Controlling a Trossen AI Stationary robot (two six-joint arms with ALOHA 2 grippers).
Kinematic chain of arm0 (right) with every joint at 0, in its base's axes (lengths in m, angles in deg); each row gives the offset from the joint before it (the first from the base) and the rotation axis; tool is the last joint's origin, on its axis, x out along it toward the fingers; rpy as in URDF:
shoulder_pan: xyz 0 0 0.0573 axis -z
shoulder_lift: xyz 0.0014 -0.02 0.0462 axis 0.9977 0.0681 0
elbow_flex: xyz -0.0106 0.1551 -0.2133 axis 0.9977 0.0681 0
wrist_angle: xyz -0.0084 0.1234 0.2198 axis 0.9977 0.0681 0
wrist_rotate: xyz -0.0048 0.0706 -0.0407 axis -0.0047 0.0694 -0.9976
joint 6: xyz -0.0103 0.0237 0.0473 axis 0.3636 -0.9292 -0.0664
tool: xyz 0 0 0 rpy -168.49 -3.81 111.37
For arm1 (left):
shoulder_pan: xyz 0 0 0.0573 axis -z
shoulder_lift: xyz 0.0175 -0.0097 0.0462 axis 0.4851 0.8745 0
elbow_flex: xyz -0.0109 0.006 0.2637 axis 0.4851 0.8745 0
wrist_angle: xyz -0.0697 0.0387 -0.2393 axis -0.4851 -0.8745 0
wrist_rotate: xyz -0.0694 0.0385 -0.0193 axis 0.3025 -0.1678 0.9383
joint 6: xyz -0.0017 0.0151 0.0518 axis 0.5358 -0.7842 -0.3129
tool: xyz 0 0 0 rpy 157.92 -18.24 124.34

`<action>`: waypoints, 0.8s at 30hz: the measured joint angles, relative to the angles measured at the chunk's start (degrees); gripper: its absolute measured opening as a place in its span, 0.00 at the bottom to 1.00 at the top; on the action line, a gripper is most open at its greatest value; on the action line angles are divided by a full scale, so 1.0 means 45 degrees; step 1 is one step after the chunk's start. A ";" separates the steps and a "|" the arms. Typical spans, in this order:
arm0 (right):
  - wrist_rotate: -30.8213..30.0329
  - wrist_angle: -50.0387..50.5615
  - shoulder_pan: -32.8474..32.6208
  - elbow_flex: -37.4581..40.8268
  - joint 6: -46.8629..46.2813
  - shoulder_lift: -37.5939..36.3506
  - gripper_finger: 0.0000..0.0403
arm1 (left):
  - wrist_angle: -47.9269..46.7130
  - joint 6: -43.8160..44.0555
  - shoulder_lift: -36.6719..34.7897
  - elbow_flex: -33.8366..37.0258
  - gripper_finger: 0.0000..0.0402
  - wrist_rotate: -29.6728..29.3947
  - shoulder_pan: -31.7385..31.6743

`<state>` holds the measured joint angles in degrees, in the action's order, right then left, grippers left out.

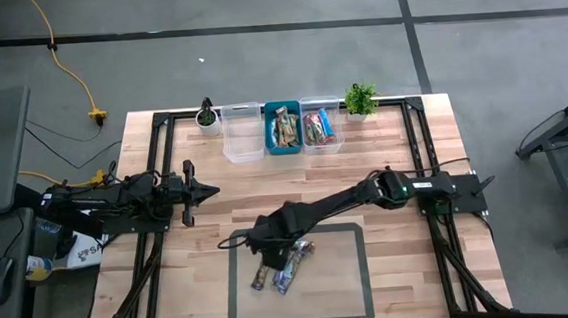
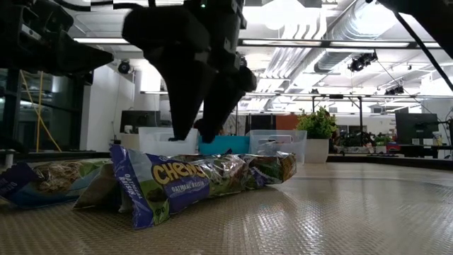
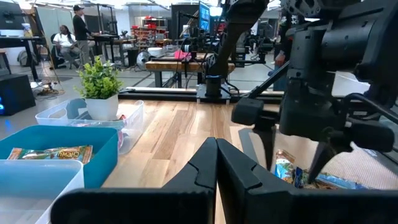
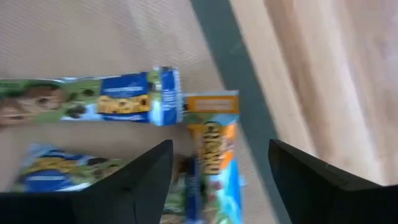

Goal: Pick and place Granola Bars by type
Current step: Put the yellow granola bar into the blue bin

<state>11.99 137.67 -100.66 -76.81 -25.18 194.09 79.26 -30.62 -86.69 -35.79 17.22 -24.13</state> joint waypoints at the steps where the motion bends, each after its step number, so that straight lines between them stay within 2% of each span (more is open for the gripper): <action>1: -0.0130 0.0035 0.0011 -0.0005 0.0136 0.0009 0.61 | 0.0000 -0.0001 0.0000 0.0001 0.00 0.0000 0.0002; 24: 0.0282 -0.0138 0.0321 -0.0009 0.0882 0.0926 0.62 | 0.0005 -0.0003 0.0000 -0.0003 0.00 0.0000 0.0005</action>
<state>13.25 137.05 -99.22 -76.85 -21.21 198.26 79.28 -30.64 -86.69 -35.80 17.22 -24.11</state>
